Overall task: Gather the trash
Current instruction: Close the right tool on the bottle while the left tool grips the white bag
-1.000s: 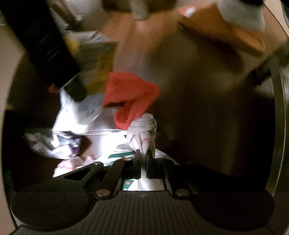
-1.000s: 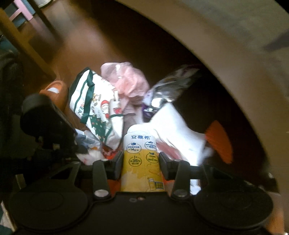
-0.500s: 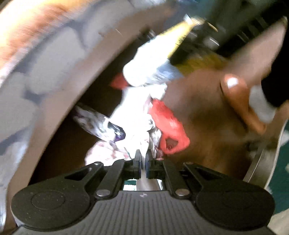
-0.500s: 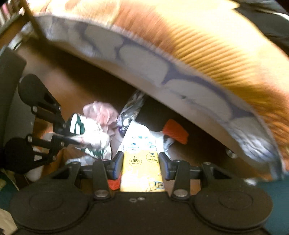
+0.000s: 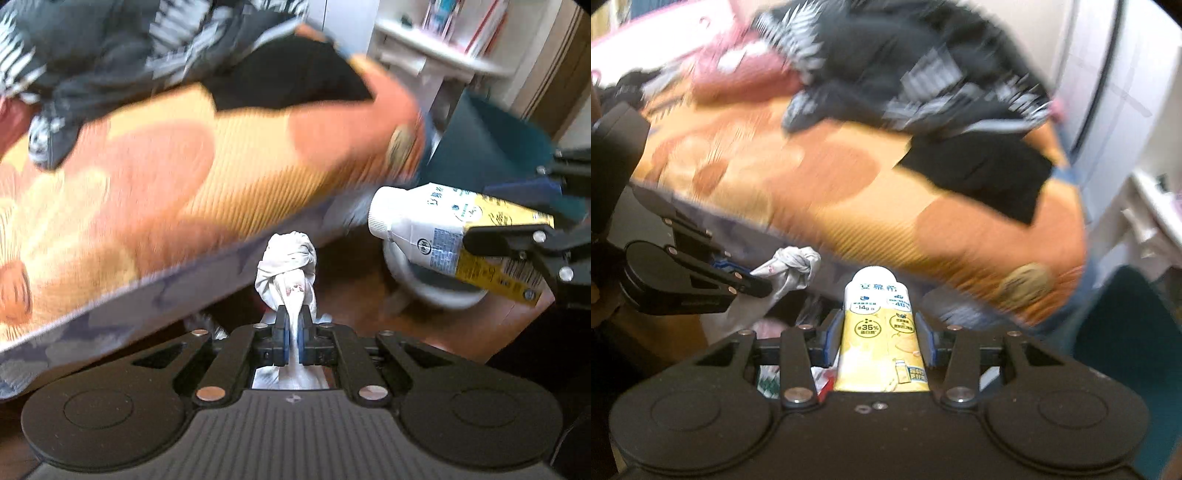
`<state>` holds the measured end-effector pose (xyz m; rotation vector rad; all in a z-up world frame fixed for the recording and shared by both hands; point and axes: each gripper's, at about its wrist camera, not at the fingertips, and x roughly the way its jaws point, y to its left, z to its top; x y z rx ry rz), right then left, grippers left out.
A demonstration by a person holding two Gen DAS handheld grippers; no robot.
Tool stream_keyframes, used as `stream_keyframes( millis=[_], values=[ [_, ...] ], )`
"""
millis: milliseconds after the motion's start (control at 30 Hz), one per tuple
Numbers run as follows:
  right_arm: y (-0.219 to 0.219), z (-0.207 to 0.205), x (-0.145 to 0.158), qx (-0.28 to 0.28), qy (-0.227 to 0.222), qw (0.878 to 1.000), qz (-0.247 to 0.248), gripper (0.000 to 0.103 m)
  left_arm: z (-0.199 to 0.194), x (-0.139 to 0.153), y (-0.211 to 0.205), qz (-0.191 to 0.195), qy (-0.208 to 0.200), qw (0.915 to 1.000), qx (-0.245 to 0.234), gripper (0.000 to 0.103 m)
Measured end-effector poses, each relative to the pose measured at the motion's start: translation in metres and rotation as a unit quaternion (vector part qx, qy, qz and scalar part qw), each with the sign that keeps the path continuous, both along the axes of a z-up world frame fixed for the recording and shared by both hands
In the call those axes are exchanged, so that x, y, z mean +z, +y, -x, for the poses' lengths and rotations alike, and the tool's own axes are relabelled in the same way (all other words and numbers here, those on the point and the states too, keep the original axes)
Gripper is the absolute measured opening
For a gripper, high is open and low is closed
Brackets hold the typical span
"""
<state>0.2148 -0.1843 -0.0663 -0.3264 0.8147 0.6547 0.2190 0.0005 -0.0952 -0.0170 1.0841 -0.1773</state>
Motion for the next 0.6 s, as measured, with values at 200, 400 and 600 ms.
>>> stream_keyframes(
  millis=[200,400,600],
  values=[
    [-0.050,-0.005,0.048,-0.031,-0.063,0.998,-0.002,0.041,-0.024,0.058,-0.052,0.012,-0.047,0.9986,-0.020,0.004],
    [-0.118,-0.012,0.073,-0.093,-0.103,0.990,-0.009,0.041,-0.051,0.098,-0.122,0.024,-0.074,0.9947,-0.067,0.004],
    [-0.176,-0.024,0.061,-0.152,-0.092,0.984,-0.006,0.041,-0.080,0.108,-0.189,0.028,-0.074,0.9897,-0.119,0.004]
  ],
)
